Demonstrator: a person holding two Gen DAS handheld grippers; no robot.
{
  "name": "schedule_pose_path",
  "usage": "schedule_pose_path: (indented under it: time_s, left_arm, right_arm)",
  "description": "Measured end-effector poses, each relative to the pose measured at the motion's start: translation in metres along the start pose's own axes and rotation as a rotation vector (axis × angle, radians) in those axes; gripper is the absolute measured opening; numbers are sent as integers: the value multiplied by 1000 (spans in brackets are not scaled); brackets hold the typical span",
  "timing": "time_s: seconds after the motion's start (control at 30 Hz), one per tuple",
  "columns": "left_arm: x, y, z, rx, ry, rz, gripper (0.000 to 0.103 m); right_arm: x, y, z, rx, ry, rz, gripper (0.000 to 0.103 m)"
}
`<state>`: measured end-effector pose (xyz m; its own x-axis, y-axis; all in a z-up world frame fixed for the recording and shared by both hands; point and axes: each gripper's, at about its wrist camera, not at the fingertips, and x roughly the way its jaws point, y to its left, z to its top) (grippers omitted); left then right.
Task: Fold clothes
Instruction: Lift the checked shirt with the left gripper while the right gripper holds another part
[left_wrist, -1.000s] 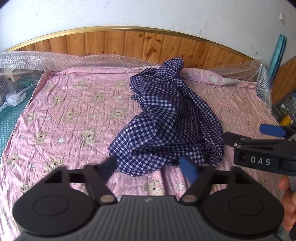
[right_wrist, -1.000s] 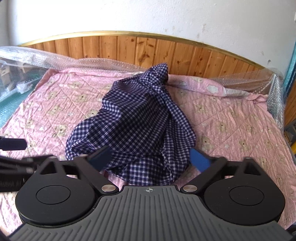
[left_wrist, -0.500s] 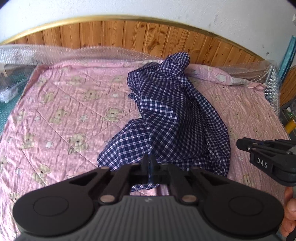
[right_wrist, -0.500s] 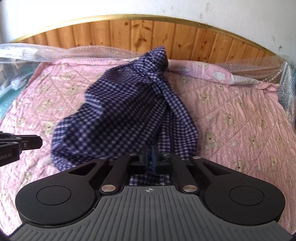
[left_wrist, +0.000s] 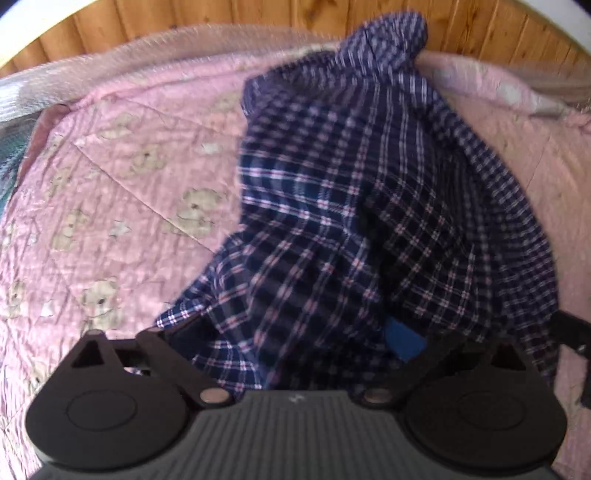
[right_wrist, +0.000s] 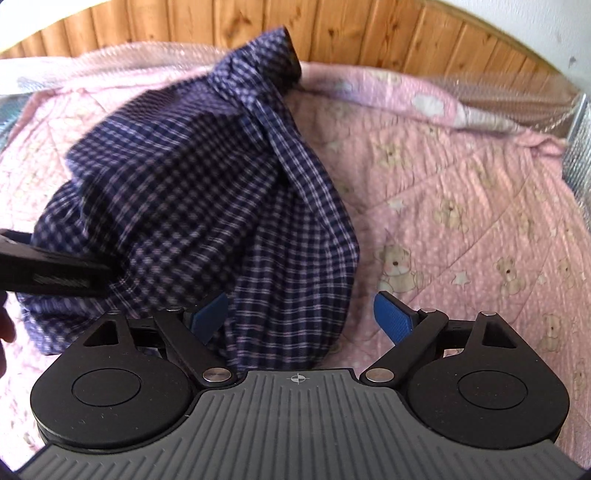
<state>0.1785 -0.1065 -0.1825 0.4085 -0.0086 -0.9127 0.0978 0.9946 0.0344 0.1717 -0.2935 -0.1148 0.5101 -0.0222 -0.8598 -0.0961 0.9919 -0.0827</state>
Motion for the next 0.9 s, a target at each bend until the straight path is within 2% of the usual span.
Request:
schedule_pose_path:
  time_s: [0.03, 0.07, 0.13, 0.17, 0.23, 0.3, 0.33, 0.43, 0.5, 0.6, 0.63, 0.67, 0.7, 0.73, 0.77, 0.8, 0.83, 0.9]
  left_arm:
    - [-2, 7, -1, -25, 0, -21, 68]
    - [-5, 14, -2, -50, -1, -42, 43]
    - [-10, 28, -4, -100, -2, -83, 20]
    - [-16, 39, -5, -137, -7, -104, 11]
    - [-44, 76, -17, -226, -47, -115, 9]
    - [-63, 105, -37, -272, -68, -36, 8]
    - [-67, 116, -46, -289, -61, -8, 8]
    - [-54, 128, -69, -304, 15, -21, 8]
    - [-55, 120, -72, -275, 10, 3, 13]
    - [-58, 106, -69, -245, -1, 19, 31]
    - [-57, 101, -64, -233, -7, 17, 37]
    - [-54, 96, -58, -219, -17, 17, 37]
    - [-51, 92, -50, -206, -26, 18, 37]
    - [-49, 88, -41, -193, -35, 19, 36]
    - [-46, 84, -32, -180, -43, 20, 27]
    - [-44, 82, -24, -173, -51, 21, 20]
    - [-45, 85, -20, -181, -58, 15, 12]
    - [-48, 92, -14, -208, -78, -20, 8]
  right_arm:
    - [6, -3, 1, 6, 11, 4, 90]
    - [12, -6, 1, 11, 20, 10, 90]
    - [22, -12, 3, 23, 39, 24, 90]
    - [27, -15, 4, 29, 48, 31, 90]
    - [37, -21, 4, 40, 61, 48, 90]
    - [48, -25, 7, 50, 70, 66, 90]
    - [54, -26, 9, 54, 74, 79, 90]
    - [71, -23, 17, 60, 74, 132, 90]
    - [83, -19, 26, 54, 63, 158, 91]
    - [104, -8, 37, 21, 67, 182, 88]
    - [111, -6, 40, 18, 77, 210, 73]
    - [115, -4, 42, 20, 83, 236, 54]
    - [116, -4, 44, 17, 85, 243, 49]
    - [116, -4, 46, 6, 85, 248, 36]
    - [115, -6, 47, 3, 84, 255, 13]
    - [112, -10, 49, 10, 84, 268, 6]
    - [108, -14, 50, 15, 81, 275, 6]
    - [96, -24, 49, 16, 58, 269, 4]
